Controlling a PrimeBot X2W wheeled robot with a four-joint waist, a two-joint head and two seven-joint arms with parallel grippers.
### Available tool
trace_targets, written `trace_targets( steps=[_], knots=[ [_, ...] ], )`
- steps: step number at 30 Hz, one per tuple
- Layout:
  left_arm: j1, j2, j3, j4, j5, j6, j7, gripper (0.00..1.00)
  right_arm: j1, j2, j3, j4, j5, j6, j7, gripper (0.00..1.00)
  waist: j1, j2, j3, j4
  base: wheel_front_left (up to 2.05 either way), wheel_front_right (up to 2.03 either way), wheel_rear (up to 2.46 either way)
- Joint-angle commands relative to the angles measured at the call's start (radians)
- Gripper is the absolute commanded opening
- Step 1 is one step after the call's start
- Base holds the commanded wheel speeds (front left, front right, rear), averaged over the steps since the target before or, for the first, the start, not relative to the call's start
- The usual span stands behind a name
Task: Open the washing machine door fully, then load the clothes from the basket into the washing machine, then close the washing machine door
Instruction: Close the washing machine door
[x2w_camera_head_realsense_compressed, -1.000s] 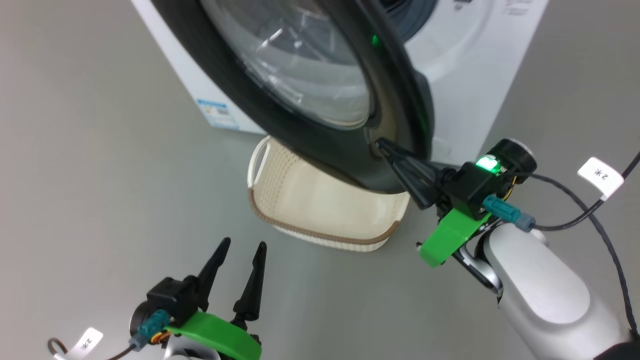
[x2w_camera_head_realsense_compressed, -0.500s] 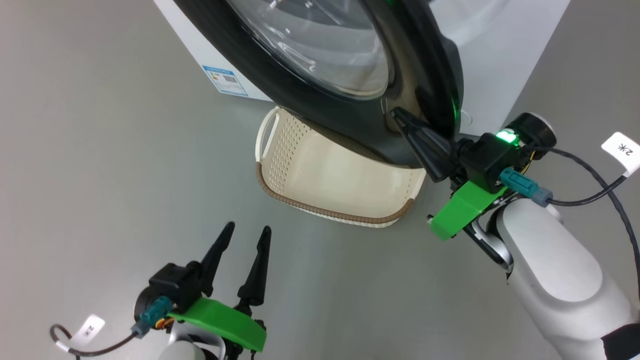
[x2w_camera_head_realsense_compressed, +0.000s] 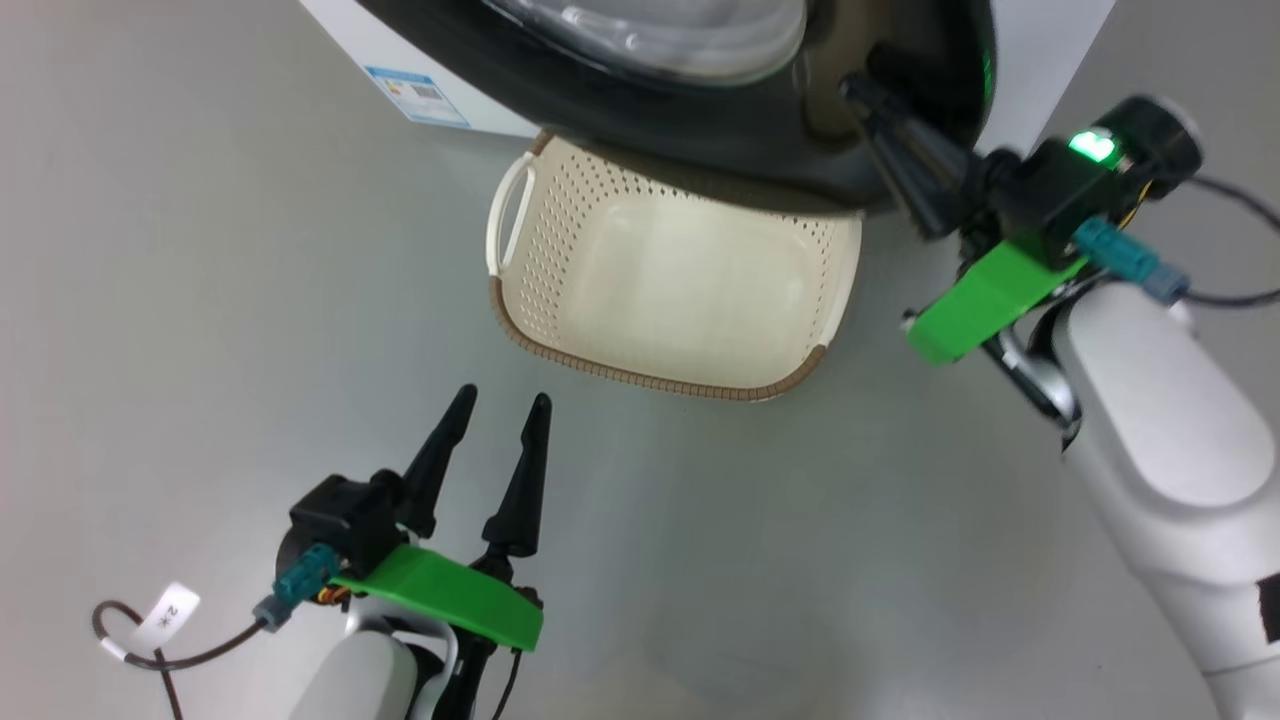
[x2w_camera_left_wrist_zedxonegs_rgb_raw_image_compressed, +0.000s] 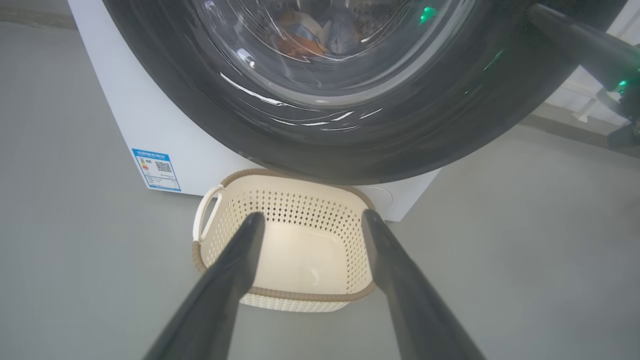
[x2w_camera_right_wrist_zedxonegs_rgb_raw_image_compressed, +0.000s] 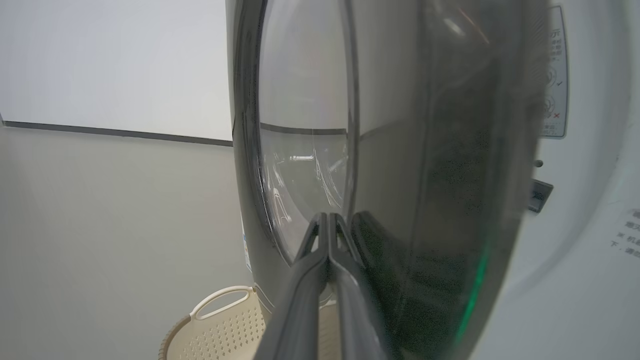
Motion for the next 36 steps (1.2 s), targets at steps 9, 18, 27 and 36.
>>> trace_targets(
  steps=[9, 18, 27, 36],
  knots=[
    [-0.049, 0.015, 0.0, -0.043, -0.086, -0.003, -0.006, 1.0, -0.15, -0.033, -0.02, 0.017, -0.007, 0.001, -0.005, 0.0, 0.0, 0.0, 0.097, 0.023, 0.0, 0.0, 0.0],
    [-0.065, 0.015, -0.013, -0.046, -0.107, -0.003, -0.006, 1.0, -0.284, -0.063, -0.043, 0.081, -0.021, 0.001, -0.005, 0.0, 0.0, 0.0, 0.135, 0.042, 0.0, 0.0, 0.0],
    [-0.073, 0.015, -0.022, -0.048, -0.128, -0.003, -0.006, 1.0, -0.375, -0.076, -0.096, 0.188, -0.079, 0.001, -0.005, 0.0, 0.0, 0.0, 0.148, 0.06, 0.0, 0.0, 0.0],
    [-0.073, 0.015, -0.024, -0.041, -0.133, -0.003, -0.006, 1.0, -0.383, -0.057, -0.14, 0.199, -0.117, 0.001, -0.005, 0.0, 0.0, 0.0, 0.145, 0.064, 0.0, 0.0, 0.0]
  ],
)
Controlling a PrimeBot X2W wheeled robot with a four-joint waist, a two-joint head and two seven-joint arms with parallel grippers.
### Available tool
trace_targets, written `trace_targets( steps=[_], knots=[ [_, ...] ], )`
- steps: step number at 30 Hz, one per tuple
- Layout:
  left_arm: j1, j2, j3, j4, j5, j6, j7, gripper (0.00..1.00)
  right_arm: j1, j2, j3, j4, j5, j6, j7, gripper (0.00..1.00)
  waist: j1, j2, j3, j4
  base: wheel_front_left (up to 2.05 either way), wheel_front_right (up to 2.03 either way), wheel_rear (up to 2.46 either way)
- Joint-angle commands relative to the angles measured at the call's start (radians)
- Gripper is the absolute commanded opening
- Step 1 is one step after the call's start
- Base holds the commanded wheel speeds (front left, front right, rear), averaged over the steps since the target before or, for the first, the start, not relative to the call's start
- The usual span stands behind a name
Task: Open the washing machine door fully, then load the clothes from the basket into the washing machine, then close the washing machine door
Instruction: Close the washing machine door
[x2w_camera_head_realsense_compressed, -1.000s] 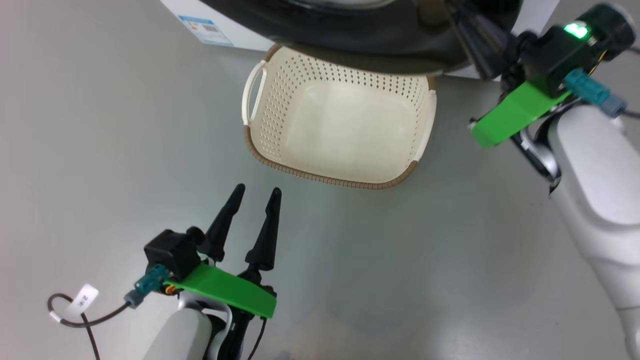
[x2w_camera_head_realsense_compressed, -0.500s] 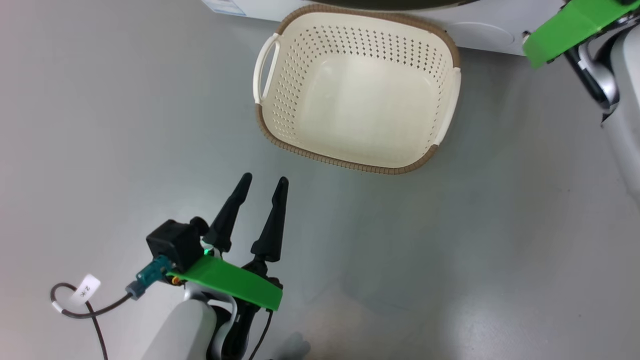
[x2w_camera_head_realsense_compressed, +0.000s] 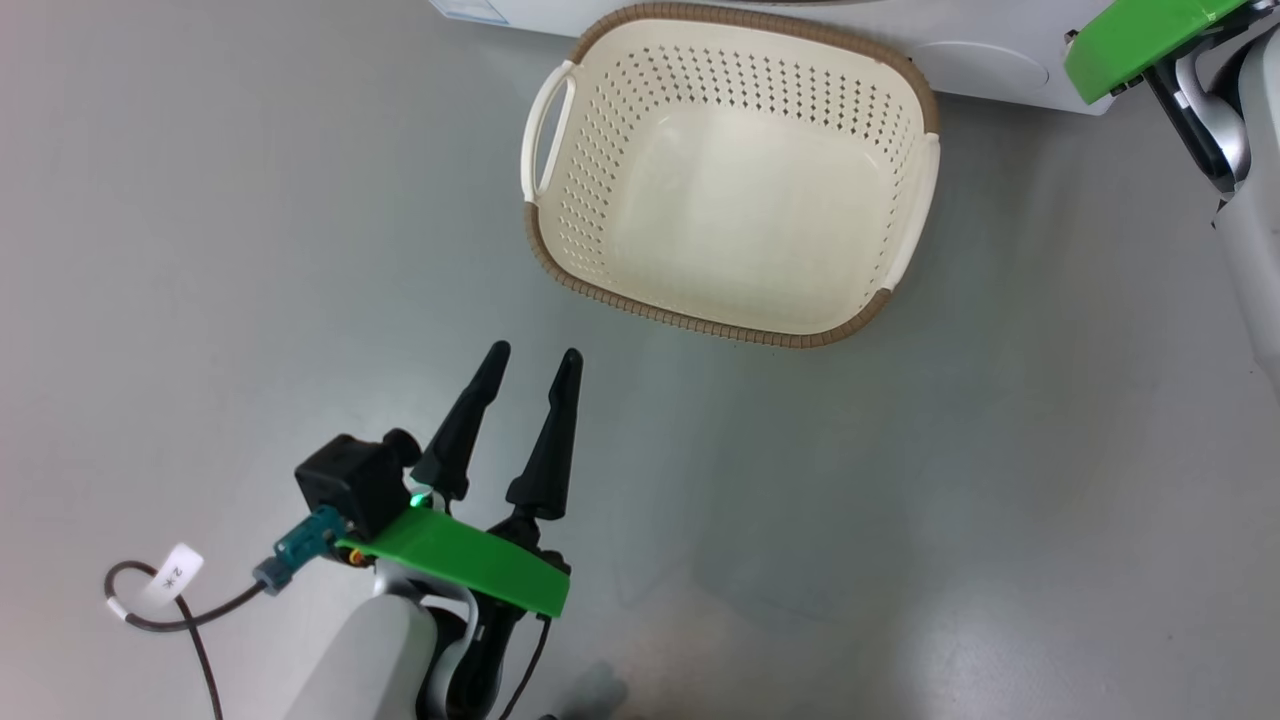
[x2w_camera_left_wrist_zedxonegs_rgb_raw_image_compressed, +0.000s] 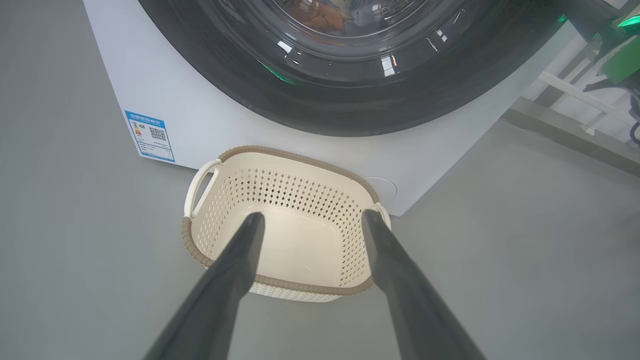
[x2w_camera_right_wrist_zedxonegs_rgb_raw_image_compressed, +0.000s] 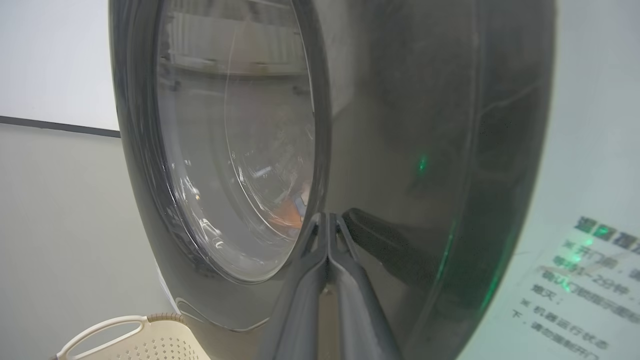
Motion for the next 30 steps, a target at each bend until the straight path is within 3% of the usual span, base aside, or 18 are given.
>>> trace_targets(
  steps=[1, 15, 23, 30],
  knots=[
    [-0.003, 0.027, 0.032, -0.016, -0.005, -0.003, -0.006, 1.0, -0.02, 0.003, -0.027, -0.018, -0.005, -0.009, 0.001, 0.0, 0.0, 0.0, -0.003, -0.001, 0.0, 0.0, 0.0],
    [0.016, 0.027, 0.053, 0.008, 0.023, -0.003, -0.006, 1.0, 0.108, 0.013, -0.016, -0.032, 0.031, -0.009, 0.001, 0.0, 0.0, 0.0, -0.104, -0.034, 0.0, 0.0, 0.0],
    [0.063, 0.027, 0.087, 0.047, 0.07, -0.003, -0.006, 1.0, 0.338, 0.034, -0.069, -0.105, 0.072, -0.009, 0.001, 0.0, 0.0, 0.0, -0.256, -0.091, 0.0, 0.0, 0.0],
    [0.14, 0.041, 0.141, 0.069, 0.109, -0.003, -0.006, 1.0, 0.581, 0.118, -0.148, -0.182, 0.089, -0.009, 0.001, 0.0, 0.0, 0.0, -0.41, -0.17, 0.0, 0.0, 0.0]
  ],
)
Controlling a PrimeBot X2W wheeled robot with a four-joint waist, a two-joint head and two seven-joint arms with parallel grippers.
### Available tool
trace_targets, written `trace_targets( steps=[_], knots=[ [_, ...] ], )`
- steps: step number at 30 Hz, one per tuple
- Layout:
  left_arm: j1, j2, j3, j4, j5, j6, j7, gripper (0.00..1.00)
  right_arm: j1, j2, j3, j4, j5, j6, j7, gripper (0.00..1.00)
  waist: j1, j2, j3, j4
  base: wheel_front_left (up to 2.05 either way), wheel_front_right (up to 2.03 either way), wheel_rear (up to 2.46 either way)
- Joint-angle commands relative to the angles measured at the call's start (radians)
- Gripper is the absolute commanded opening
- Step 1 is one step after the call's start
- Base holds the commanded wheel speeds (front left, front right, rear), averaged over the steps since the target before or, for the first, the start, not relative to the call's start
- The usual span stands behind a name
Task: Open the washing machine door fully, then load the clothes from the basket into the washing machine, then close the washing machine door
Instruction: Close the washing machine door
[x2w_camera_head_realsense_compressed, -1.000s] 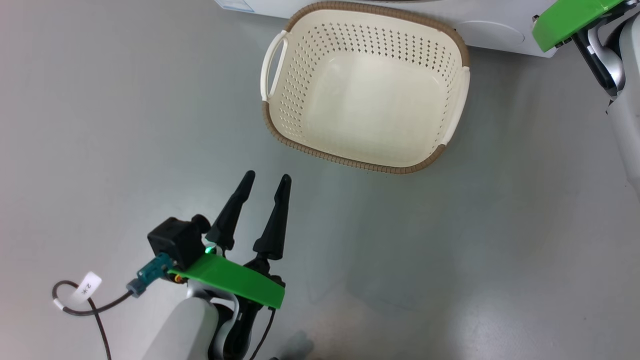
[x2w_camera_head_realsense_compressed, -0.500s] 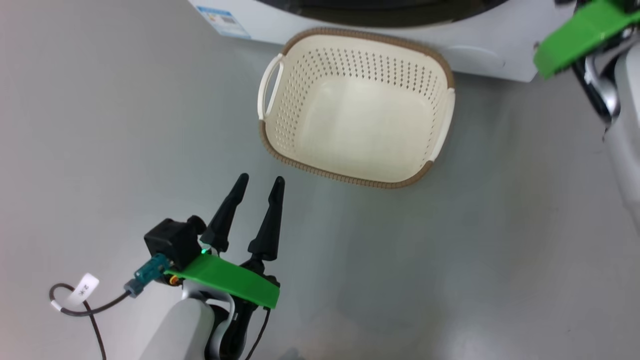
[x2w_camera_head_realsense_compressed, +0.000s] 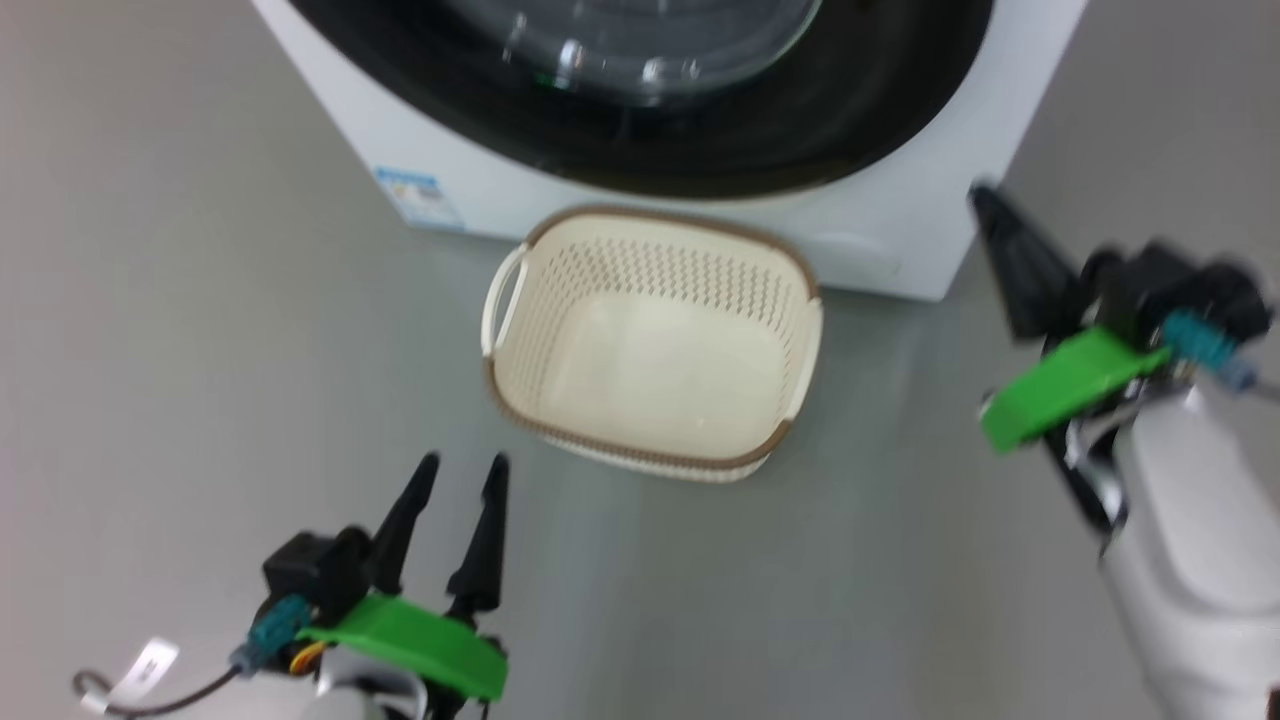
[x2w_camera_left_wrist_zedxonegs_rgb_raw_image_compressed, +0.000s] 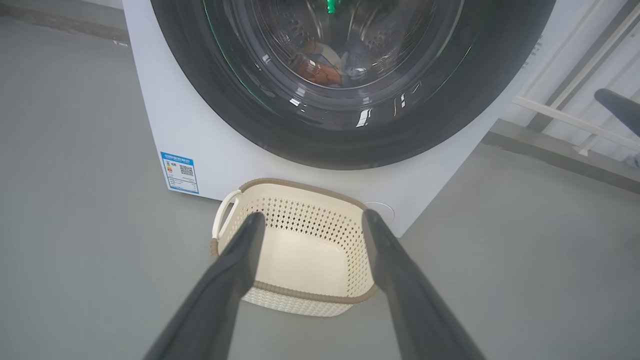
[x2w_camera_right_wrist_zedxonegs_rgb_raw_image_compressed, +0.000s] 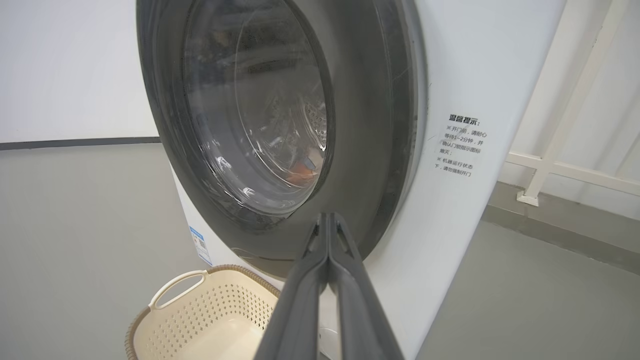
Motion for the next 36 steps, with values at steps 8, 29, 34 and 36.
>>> trace_targets(
  steps=[8, 29, 34, 36],
  knots=[
    [0.11, 0.068, 0.109, -0.013, 0.014, -0.003, -0.006, 1.0, 0.282, 0.12, -0.078, -0.122, -0.013, -0.006, -0.002, 0.0, 0.0, 0.0, -0.252, -0.182, 0.0, 0.0, 0.0],
    [0.224, 0.071, 0.191, -0.024, 0.042, -0.003, -0.006, 1.0, 0.587, 0.223, -0.312, -0.269, -0.085, -0.006, -0.002, 0.0, 0.0, 0.0, -0.352, -0.287, 0.0, 0.0, 0.0],
    [0.224, 0.072, 0.199, -0.022, 0.047, -0.003, -0.006, 1.0, 0.627, 0.228, -0.334, -0.289, -0.088, -0.006, -0.002, 0.34, 0.0, 0.0, -0.356, -0.292, 0.0, 0.0, 0.0],
    [0.225, 0.073, 0.201, -0.022, 0.049, -0.003, -0.006, 1.0, 0.636, 0.229, -0.338, -0.294, -0.079, -0.006, -0.002, 1.0, 0.0, 0.0, -0.359, -0.295, 0.0, 0.0, 0.0]
  ],
)
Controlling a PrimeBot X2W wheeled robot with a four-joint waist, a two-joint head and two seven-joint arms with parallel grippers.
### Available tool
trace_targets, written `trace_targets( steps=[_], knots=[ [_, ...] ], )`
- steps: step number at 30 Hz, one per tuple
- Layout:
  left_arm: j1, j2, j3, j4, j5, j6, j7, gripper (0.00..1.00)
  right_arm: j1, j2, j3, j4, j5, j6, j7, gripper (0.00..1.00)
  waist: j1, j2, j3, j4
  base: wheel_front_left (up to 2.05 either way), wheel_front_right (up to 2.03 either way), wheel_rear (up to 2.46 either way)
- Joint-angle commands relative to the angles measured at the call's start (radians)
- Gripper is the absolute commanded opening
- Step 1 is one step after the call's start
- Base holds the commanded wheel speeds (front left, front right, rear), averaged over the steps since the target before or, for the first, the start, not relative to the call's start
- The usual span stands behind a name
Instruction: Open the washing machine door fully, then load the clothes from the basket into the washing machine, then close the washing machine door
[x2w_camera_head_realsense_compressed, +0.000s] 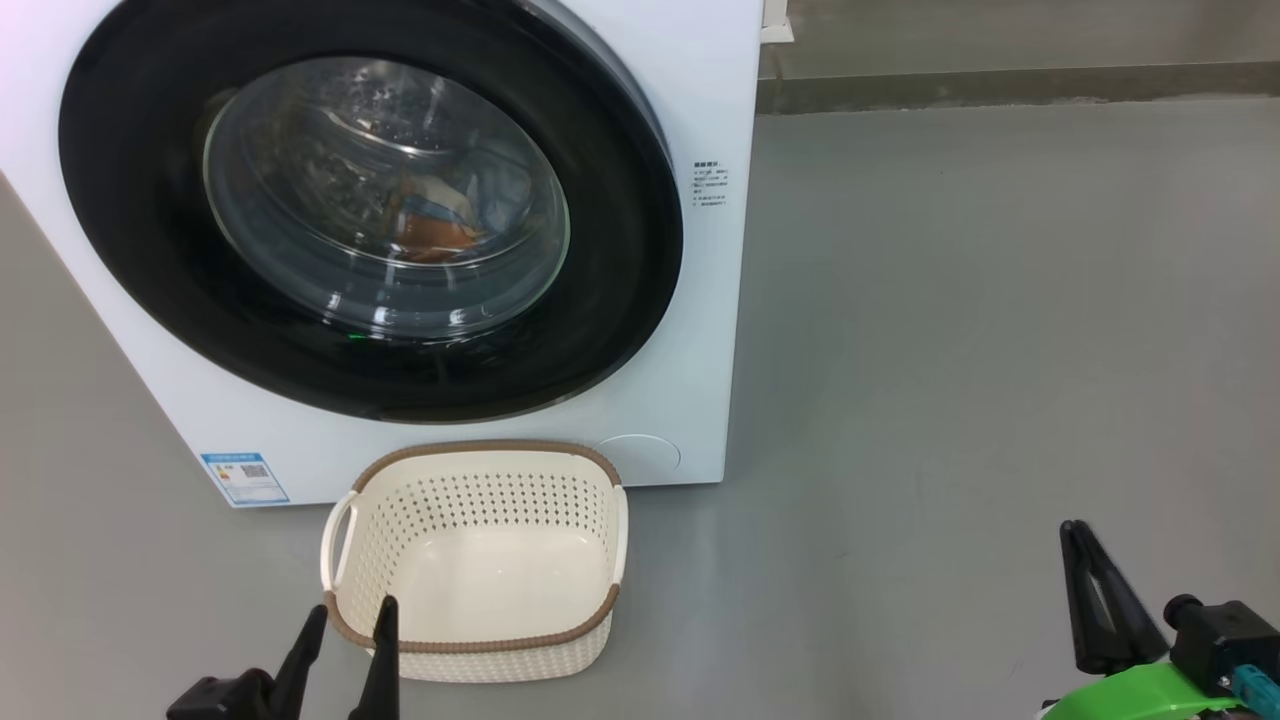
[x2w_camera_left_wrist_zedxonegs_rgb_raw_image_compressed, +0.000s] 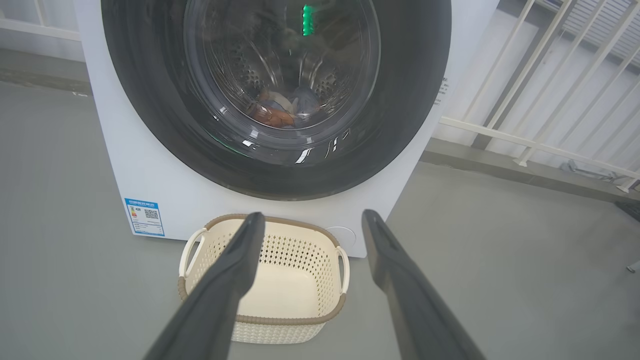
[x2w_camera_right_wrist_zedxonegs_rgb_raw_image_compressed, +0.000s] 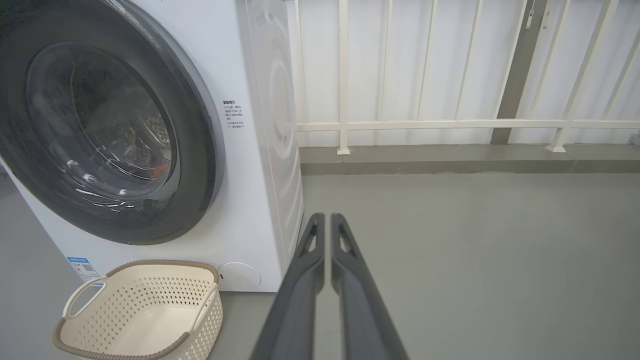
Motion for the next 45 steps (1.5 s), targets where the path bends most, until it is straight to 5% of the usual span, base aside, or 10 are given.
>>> trace_targets(
  steps=[1, 45],
  knots=[
    [-0.02, 0.013, 0.037, -0.02, 0.014, -0.003, -0.006, 1.0, -0.008, -0.005, 0.017, -0.032, 0.006, -0.006, -0.005, 1.0, 0.0, -0.0001, -0.002, -0.002, 0.0, 0.0, 0.0],
    [-0.008, 0.024, 0.014, -0.033, 0.0, -0.003, -0.006, 1.0, -0.008, -0.005, 0.019, -0.035, 0.035, -0.006, -0.005, 1.0, 0.0, -0.0001, -0.011, -0.001, 0.0, 0.0, 0.0]
  ],
)
